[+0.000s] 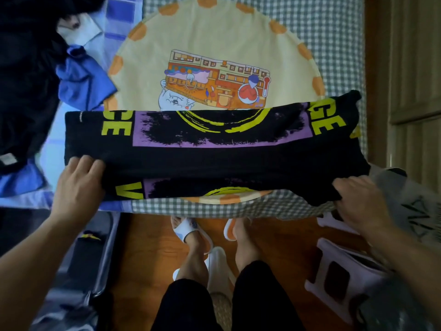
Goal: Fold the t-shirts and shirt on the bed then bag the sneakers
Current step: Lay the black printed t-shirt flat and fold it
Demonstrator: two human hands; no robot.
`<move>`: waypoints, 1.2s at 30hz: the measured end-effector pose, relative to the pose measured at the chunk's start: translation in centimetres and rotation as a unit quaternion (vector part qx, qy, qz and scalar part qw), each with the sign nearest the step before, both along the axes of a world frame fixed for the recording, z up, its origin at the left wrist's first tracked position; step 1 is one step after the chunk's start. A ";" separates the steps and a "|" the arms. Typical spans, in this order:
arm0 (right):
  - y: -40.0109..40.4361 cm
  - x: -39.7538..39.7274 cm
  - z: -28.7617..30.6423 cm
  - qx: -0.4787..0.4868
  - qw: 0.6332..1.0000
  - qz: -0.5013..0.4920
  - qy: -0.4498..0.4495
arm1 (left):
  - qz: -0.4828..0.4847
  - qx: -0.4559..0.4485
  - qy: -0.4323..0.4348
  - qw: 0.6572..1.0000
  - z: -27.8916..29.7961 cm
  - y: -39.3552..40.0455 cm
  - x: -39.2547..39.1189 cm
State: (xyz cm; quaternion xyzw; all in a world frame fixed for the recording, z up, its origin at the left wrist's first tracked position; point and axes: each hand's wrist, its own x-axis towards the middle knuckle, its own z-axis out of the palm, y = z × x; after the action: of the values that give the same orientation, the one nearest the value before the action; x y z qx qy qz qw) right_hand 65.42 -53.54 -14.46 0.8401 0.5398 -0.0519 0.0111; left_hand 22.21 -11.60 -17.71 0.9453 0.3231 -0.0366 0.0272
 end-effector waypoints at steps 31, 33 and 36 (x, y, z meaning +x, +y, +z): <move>7.3 3.1 3.6 -0.254 0.854 -0.142 0.431 | -0.232 -0.314 -0.026 0.920 -1.6 -25.4 27.7; 7.1 6.5 2.0 -0.045 0.890 -0.314 0.328 | -0.251 -0.320 -0.013 0.914 -1.7 -25.1 27.2; 7.5 10.4 -0.1 0.078 0.797 -0.478 0.361 | -0.284 -0.319 -0.009 0.904 -1.8 -24.8 26.2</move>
State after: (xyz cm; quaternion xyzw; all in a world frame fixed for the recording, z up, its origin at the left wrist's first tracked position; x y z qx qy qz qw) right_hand 75.82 -46.07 -14.59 0.9098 0.0367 -0.3072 -0.2765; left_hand 48.38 -36.38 -19.55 0.9380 0.0113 -0.1356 0.3188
